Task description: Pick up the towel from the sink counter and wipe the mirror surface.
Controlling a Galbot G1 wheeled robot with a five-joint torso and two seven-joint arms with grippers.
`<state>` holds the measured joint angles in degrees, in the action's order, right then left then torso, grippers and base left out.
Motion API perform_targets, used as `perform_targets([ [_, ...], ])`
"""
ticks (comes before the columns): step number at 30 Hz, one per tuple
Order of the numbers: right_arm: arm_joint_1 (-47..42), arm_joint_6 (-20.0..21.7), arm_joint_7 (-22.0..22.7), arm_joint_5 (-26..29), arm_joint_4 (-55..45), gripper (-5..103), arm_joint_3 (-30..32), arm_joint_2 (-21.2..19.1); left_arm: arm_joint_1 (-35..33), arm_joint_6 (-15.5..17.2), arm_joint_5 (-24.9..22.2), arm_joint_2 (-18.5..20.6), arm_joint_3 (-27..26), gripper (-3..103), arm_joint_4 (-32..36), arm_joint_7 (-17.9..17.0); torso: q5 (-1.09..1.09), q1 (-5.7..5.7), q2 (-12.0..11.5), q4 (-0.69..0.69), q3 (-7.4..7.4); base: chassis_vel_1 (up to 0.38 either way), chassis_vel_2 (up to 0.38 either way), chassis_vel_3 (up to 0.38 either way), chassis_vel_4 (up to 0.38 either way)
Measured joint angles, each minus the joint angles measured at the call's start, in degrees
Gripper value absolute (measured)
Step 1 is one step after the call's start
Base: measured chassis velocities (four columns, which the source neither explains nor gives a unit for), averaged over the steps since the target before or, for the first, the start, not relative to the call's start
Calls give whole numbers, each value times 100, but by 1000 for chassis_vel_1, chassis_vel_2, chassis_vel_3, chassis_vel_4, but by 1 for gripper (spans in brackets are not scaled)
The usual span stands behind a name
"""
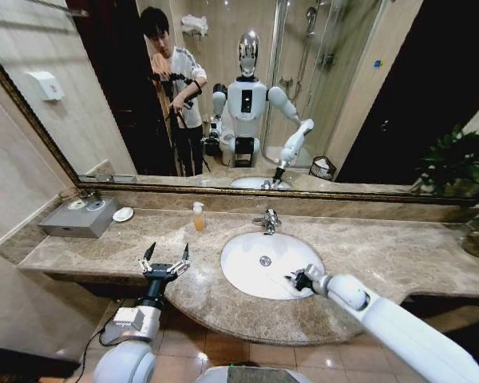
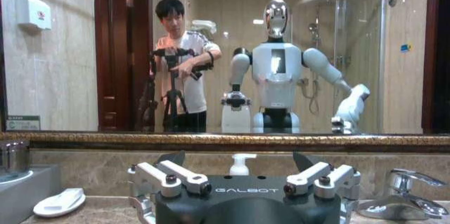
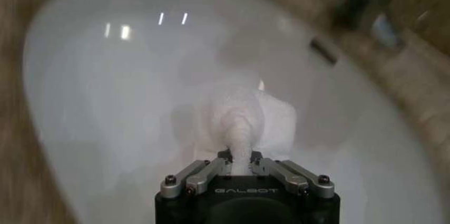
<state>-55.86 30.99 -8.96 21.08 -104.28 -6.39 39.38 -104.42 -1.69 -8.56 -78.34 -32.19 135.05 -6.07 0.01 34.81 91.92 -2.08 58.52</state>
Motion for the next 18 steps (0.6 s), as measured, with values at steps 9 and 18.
perform_targets([
  [9,-334,525,1345,1438,-1236,9,712,-495,0,0,0,0,0,100,0,0,-2,0,0,4,0,0,0,0,0],
  [18,-745,1012,2576,2392,-1752,9,1935,-774,0,0,0,0,0,100,0,0,-1,1,0,1,0,0,0,0,0],
])
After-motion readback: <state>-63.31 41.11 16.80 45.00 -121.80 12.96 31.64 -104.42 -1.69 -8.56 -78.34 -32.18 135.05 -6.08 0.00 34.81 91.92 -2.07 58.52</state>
